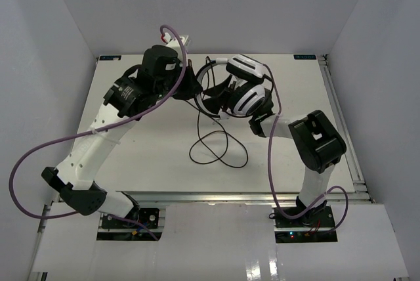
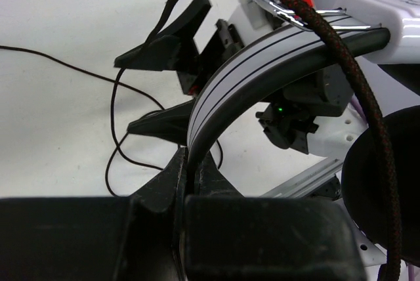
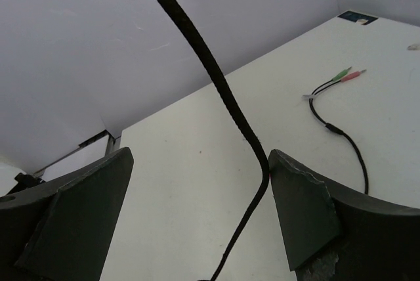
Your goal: Wrap the headphones
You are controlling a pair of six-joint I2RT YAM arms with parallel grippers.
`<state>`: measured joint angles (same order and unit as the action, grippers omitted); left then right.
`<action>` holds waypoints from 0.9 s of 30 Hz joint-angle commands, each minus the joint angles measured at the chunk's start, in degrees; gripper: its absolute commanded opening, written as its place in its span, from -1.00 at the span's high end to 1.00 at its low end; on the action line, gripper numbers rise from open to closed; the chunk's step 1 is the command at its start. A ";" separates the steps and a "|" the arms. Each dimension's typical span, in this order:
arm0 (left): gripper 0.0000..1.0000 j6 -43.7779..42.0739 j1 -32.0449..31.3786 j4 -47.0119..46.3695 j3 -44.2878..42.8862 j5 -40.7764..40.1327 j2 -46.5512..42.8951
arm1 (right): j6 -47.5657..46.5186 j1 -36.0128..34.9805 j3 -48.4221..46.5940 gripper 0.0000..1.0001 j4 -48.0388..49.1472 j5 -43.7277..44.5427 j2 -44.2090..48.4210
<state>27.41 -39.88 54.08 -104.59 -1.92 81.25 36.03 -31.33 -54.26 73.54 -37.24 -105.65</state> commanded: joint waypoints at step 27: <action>1.00 2.80 -0.13 0.89 -11.43 -8.38 1.80 | 5.47 -9.80 8.97 0.76 16.02 -7.96 -3.09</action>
<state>30.46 -39.94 56.57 -111.89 -5.30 83.89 39.81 -39.11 -48.33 74.21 -42.60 -113.18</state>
